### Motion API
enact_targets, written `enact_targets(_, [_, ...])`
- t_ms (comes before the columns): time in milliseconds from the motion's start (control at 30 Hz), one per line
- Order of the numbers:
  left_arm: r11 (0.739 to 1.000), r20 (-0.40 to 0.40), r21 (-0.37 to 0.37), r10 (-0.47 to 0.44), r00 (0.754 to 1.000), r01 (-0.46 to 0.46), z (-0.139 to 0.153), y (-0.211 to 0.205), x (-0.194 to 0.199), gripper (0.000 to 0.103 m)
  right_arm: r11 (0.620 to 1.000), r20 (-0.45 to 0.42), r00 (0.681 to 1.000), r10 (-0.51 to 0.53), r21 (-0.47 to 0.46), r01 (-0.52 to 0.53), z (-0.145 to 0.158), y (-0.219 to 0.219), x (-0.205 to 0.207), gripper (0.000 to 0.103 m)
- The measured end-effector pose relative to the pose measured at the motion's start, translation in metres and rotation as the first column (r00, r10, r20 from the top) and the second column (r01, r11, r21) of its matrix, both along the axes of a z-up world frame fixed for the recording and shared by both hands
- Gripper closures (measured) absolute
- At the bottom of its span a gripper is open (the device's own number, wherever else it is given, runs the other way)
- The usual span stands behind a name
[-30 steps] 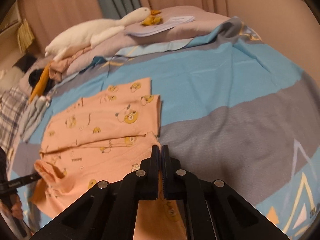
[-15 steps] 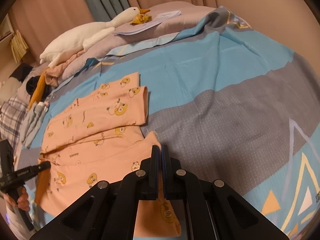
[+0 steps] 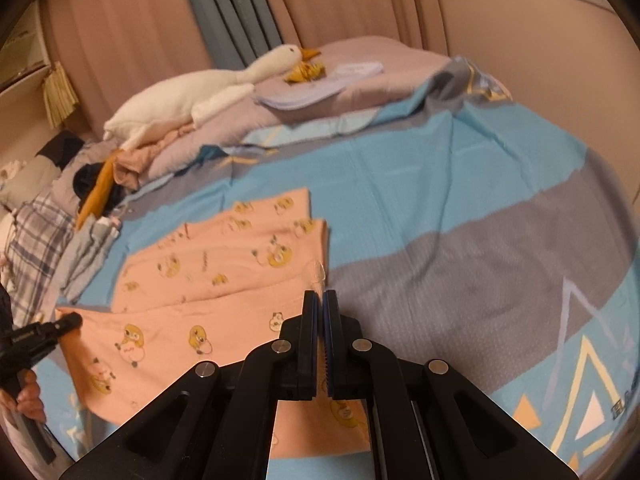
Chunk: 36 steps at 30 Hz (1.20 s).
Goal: Fold small clothes
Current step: 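Grasp the folded edge with both grippers and fold the onesie in half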
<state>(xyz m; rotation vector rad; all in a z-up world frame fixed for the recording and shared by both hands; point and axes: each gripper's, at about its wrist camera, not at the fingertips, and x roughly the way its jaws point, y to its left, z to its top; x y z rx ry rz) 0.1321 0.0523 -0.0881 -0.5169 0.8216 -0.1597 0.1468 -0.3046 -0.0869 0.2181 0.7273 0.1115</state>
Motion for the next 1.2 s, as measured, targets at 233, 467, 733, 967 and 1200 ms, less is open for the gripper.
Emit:
enact_targets(233, [1.000, 0.078, 0.008, 0.015, 0.997, -0.016, 0.028, 0.007, 0.008, 0.098, 1.000, 0.077, 0.997, 0.023, -0.011, -0.022, 0.028, 0.007, 0.012, 0.100])
enact_targets(467, [0.999, 0.114, 0.008, 0.032, 0.993, -0.034, 0.044, 0.018, 0.033, 0.098, 0.998, 0.133, 0.990, 0.051, -0.048, -0.045, 0.050, 0.021, 0.035, 0.100])
enact_targets(733, [0.997, 0.098, 0.016, 0.068, 0.993, -0.070, 0.043, 0.033, 0.083, 0.098, 0.997, 0.141, 0.988, 0.061, -0.059, -0.053, 0.063, 0.030, 0.079, 0.100])
enact_targets(967, [0.996, 0.032, 0.048, 0.080, 0.996, -0.081, 0.021, 0.040, 0.128, 0.098, 0.997, 0.086, 0.995, 0.052, -0.069, -0.046, 0.049, 0.043, 0.129, 0.100])
enact_targets(1200, [0.992, -0.064, 0.110, 0.076, 0.995, -0.069, -0.015, 0.044, 0.176, 0.098, 0.995, -0.029, 0.999, 0.027, -0.091, -0.030, 0.014, 0.047, 0.180, 0.100])
